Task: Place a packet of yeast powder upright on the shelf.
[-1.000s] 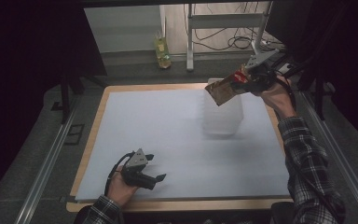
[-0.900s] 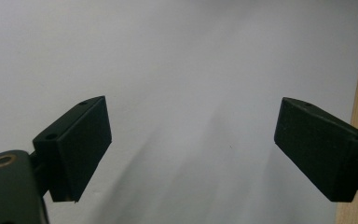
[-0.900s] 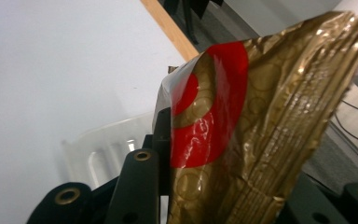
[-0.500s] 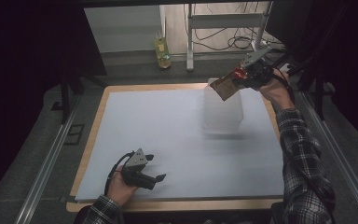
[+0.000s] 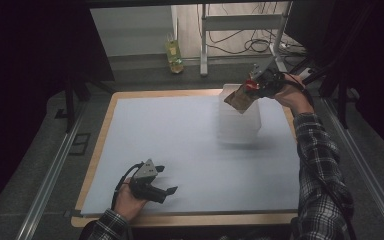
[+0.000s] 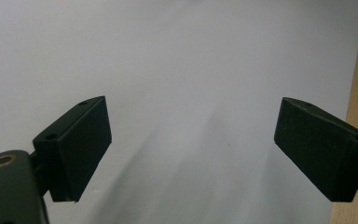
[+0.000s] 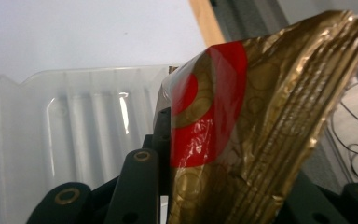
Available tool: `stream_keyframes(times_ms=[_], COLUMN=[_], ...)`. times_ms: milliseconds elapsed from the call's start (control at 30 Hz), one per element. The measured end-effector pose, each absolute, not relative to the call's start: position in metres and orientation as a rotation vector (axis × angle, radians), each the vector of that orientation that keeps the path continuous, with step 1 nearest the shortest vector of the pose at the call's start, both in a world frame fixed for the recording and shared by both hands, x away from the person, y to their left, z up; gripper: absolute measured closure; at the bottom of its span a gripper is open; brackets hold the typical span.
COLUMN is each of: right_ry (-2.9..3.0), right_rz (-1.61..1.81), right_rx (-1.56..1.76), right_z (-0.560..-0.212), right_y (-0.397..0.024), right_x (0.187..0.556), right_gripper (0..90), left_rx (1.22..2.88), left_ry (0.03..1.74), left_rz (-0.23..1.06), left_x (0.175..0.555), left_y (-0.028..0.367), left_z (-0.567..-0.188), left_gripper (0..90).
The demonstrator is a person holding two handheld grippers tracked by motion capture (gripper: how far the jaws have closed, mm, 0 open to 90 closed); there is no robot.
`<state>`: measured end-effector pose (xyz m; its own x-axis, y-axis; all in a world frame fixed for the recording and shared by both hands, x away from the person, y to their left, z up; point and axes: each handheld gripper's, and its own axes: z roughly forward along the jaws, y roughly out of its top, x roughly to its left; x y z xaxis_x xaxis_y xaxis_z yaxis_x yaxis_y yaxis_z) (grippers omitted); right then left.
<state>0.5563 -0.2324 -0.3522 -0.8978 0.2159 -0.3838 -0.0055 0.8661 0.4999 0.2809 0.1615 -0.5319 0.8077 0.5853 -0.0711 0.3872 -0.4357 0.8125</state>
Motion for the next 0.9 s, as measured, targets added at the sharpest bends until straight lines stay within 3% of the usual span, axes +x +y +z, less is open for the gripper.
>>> stream_keyframes(times_ms=[467,900], right_ry=[2.729,2.721], right_rz=[0.516,0.644], right_rx=[0.151,0.28], right_z=[-0.379,-0.393], right_y=[-0.198,-0.179], right_x=[0.573,0.577], right_gripper=[70.5,59.6], left_rx=[2.09,2.093], left_ry=[0.718,0.716], left_rz=[0.265,0.259], left_x=[0.281,0.281], left_y=[0.161,0.16], left_z=[-0.533,-0.533], left_gripper=[10.9,11.0])
